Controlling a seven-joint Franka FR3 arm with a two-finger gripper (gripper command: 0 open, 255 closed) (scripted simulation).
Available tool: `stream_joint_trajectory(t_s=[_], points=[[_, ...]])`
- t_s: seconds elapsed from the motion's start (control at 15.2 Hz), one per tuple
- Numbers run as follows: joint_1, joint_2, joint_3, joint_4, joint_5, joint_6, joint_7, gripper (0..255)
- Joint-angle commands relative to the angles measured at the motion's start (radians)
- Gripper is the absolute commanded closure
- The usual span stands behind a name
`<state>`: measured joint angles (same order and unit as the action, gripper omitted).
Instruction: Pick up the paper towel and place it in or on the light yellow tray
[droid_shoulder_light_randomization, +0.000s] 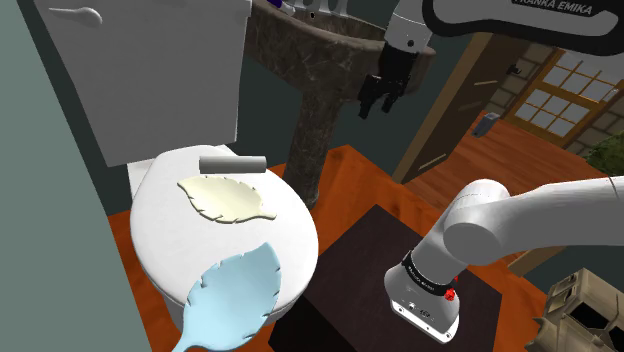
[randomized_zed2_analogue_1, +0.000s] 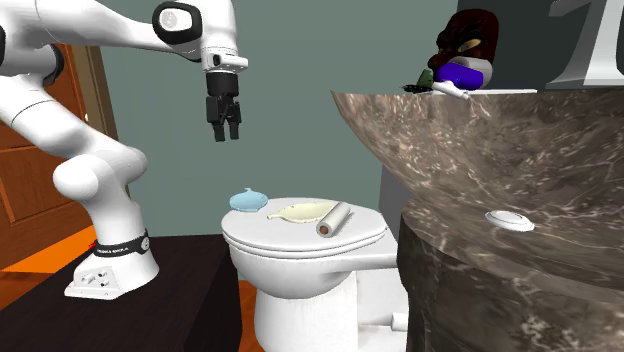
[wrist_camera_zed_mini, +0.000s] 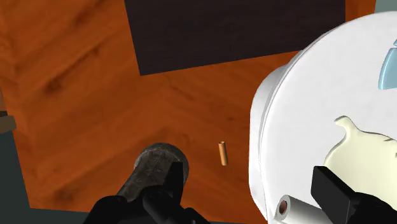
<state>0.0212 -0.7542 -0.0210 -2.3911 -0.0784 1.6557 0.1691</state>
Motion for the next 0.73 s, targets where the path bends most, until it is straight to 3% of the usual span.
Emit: stream_joint_trajectory(t_s=[0.0, 0.66], points=[[0.0, 0.0, 0.0, 0.0, 0.0, 0.0, 0.0, 0], [0.08, 0.322, -0.042, 0.032, -0.025, 0.314, -0.221, 0]])
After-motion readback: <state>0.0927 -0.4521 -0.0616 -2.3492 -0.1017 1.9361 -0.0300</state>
